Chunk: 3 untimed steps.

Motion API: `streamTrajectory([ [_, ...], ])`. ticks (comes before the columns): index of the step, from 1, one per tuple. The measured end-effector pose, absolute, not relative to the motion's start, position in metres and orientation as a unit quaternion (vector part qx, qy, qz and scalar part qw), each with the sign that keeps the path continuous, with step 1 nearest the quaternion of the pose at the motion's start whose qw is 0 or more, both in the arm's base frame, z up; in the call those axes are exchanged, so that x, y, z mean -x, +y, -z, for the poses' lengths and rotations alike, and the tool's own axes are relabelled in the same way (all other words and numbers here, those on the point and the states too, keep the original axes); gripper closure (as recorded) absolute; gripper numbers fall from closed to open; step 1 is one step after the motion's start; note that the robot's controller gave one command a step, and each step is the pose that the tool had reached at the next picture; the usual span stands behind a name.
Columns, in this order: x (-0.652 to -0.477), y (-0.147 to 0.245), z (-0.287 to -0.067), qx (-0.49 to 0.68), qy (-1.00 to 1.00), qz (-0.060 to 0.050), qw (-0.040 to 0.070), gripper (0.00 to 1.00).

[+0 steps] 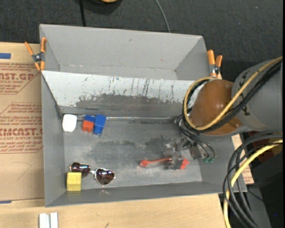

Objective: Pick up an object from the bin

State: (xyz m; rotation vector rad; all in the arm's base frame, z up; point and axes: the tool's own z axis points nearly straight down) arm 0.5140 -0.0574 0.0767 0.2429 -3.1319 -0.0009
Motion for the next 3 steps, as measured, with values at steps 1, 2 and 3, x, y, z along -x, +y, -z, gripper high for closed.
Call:
streamTrajectory([
  [1,-0.513,-0.057,-0.093,-0.077,-0.997,0.001,0.001,1.0],
  [2,-0.514,-0.057,-0.111,-0.077,-0.997,0.0,0.0,1.0],
  [3,-0.515,-0.057,-0.127,-0.078,-0.997,0.0,-0.001,1.0],
])
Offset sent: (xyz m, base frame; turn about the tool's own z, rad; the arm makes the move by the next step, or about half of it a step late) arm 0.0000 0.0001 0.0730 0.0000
